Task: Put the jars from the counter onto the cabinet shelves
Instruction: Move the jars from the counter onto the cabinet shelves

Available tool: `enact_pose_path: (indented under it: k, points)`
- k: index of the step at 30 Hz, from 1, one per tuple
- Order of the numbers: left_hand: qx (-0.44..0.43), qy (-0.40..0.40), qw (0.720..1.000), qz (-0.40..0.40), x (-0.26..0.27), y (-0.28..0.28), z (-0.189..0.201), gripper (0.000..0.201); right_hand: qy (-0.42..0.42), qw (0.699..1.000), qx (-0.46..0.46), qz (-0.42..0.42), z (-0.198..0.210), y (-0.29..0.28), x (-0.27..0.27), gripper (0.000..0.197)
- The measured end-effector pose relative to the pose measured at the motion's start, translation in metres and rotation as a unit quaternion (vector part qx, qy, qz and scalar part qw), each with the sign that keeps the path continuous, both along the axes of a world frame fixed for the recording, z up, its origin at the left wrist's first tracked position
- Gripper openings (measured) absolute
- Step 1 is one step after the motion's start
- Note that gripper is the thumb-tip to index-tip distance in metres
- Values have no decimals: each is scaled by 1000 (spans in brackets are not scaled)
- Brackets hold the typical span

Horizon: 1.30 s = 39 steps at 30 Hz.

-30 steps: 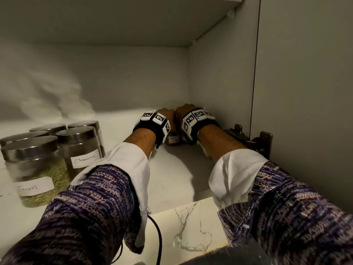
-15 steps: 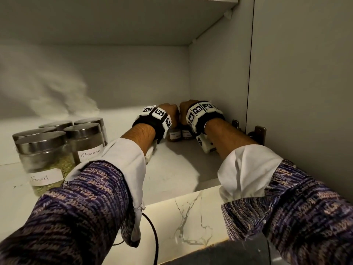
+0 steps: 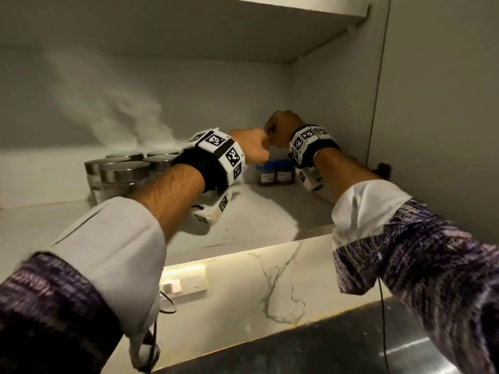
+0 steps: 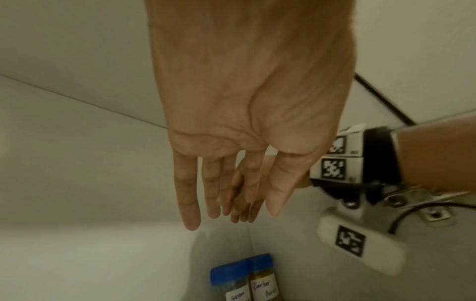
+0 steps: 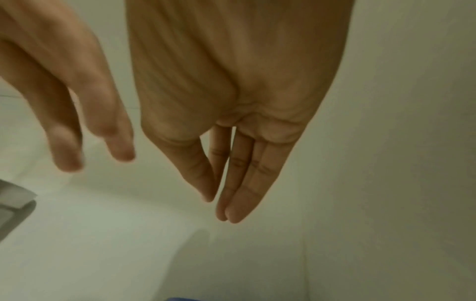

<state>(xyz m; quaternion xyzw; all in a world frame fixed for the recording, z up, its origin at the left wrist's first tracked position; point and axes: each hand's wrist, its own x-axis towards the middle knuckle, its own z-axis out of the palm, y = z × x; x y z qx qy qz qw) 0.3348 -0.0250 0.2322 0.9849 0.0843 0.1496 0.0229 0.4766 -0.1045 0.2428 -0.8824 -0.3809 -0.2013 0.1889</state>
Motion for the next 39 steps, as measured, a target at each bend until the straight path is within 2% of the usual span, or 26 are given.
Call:
enact_pose_path:
  k: [3,5,9,12,15,17,19,22,24,26,28,31,34,39]
  points:
    - [-7,-1,1000,-15,-31,4,-3,51,2,999,9,41,3,17,-17,16]
    - [-17,-21,999,-27,-50,2,-4,46,-6,997,30,74,8,23,-32,19]
    - [-55,-139,987,-56,-105,1,-14,27,2,984,77,160,6,22,-89,27]
    - [-104,-221,964,-101,-162,-2,-37,18,37,951,139,273,-22,1,-147,20]
    - [-182,-239,942,-147,-227,1,-79,12,106,912,173,357,-74,-28,-209,12]
    - [-236,-234,931,-152,-265,7,-123,11,145,903,165,370,-121,-49,-247,9]
    - [-291,-231,921,-117,-295,17,-182,22,196,897,161,362,-180,-67,-280,9]
    - [-363,-194,911,-16,-328,35,-290,32,307,885,124,326,-280,-69,-312,4]
    - [-418,-141,895,67,-346,51,-371,23,352,891,85,274,-357,-58,-317,5]
    - [-411,-69,896,154,-366,67,-443,12,377,902,28,211,-433,-42,-318,6]
    - [-391,-6,891,232,-383,82,-501,24,381,909,-46,165,-495,-24,-322,8]
    - [-355,21,891,280,-397,96,-556,37,415,888,-131,147,-558,6,-335,29]
    - [-318,75,896,302,-391,95,-590,56,373,882,-218,187,-598,41,-353,63]
    - [-318,134,893,290,-359,85,-625,63,370,866,-264,206,-634,81,-373,74]
